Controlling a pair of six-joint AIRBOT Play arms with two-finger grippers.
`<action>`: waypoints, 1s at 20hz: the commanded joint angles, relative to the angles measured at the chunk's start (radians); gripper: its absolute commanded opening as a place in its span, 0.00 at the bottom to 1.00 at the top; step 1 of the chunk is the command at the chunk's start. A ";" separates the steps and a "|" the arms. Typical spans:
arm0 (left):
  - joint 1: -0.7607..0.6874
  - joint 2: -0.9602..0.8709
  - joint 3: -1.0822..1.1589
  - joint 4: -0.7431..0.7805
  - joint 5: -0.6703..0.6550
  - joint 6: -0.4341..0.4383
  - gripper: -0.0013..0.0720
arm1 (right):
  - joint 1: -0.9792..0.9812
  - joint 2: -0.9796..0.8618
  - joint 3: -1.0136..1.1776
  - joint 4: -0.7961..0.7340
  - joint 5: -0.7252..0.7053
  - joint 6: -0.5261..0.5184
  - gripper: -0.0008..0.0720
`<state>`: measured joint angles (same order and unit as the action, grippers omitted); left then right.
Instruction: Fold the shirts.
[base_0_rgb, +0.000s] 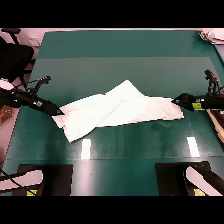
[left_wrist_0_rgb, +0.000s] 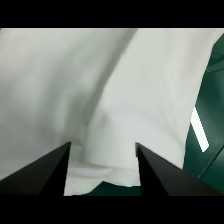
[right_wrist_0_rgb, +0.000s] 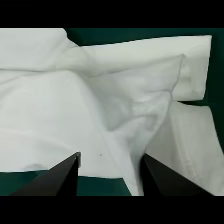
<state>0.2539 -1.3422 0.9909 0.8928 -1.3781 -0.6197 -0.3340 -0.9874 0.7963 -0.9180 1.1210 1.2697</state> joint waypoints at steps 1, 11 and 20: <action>0.000 -0.014 -0.011 0.001 0.023 -0.010 0.70 | 0.000 0.000 0.001 0.000 -0.007 0.000 0.61; 0.000 -0.030 -0.060 -0.103 -0.055 0.076 0.66 | 0.000 0.000 0.001 0.001 -0.015 0.000 0.60; 0.000 -0.030 -0.060 -0.085 -0.069 0.104 0.05 | 0.000 0.000 0.001 0.000 -0.034 0.000 0.60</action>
<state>0.2543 -1.3716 0.9310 0.8066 -1.4441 -0.5228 -0.3340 -0.9874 0.7963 -0.9176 1.0969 1.2697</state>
